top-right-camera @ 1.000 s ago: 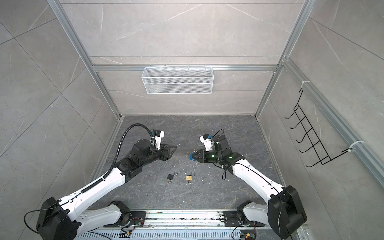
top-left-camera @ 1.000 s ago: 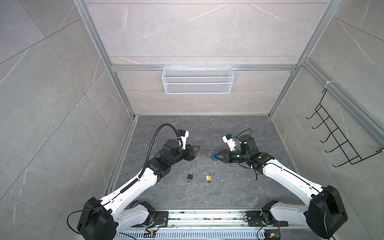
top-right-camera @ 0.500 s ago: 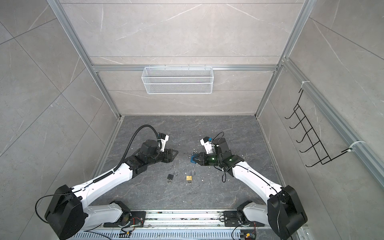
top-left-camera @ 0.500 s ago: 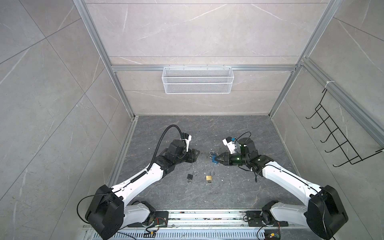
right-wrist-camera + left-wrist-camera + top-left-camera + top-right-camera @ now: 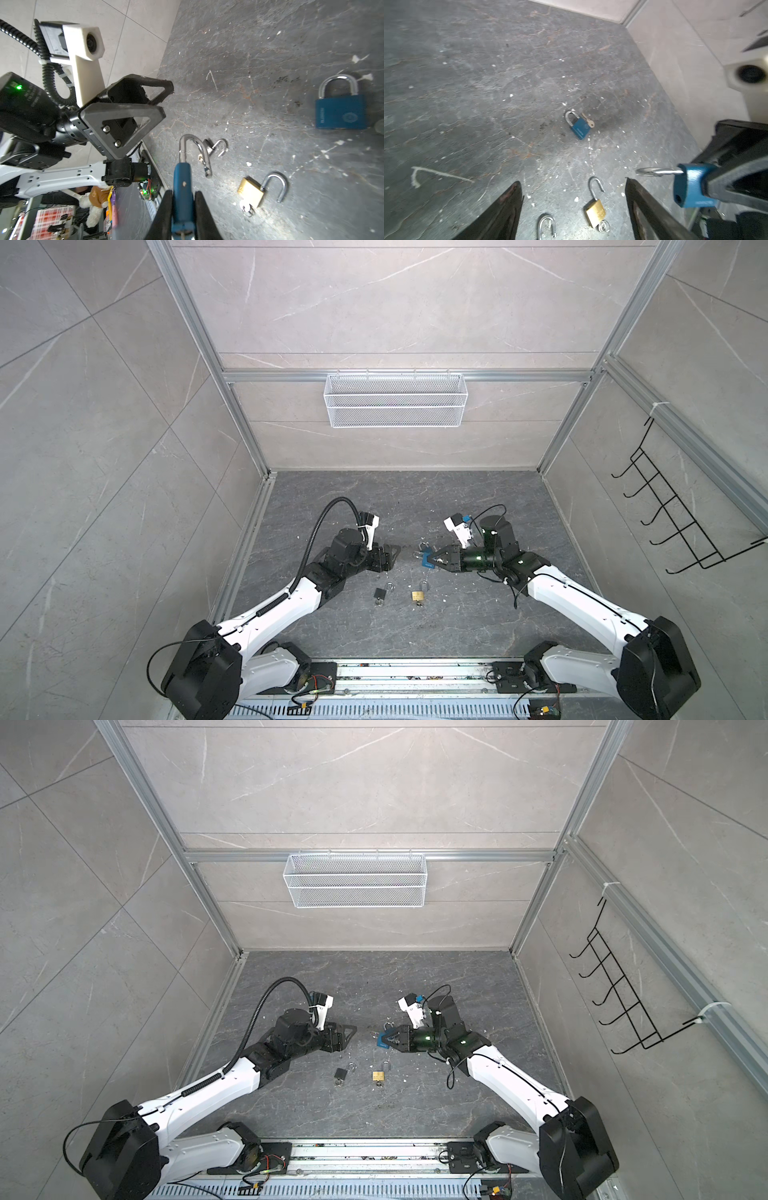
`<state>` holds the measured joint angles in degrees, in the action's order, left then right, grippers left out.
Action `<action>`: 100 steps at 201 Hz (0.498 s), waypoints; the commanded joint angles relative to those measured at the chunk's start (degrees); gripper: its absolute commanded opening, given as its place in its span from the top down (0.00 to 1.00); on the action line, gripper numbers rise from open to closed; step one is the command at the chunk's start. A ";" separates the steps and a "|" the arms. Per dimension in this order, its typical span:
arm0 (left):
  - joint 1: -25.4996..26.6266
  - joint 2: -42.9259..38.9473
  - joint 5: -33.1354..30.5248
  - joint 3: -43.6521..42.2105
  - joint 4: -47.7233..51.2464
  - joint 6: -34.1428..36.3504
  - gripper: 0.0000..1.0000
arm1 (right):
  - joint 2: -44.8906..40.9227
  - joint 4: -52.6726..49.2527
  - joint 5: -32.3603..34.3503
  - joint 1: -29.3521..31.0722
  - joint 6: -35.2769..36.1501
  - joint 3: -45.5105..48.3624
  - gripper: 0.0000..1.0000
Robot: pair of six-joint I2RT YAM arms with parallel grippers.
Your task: Lock with the key
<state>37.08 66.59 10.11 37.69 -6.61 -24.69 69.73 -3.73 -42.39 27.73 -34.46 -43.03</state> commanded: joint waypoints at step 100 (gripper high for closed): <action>-0.12 -0.05 26.68 -2.53 -18.59 3.17 0.27 | 0.84 19.20 -13.25 -0.14 -11.87 5.07 1.00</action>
<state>37.08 66.19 32.12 34.87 -20.62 -22.09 71.35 11.35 -52.93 27.73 -44.82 -37.21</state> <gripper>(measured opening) 0.743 0.183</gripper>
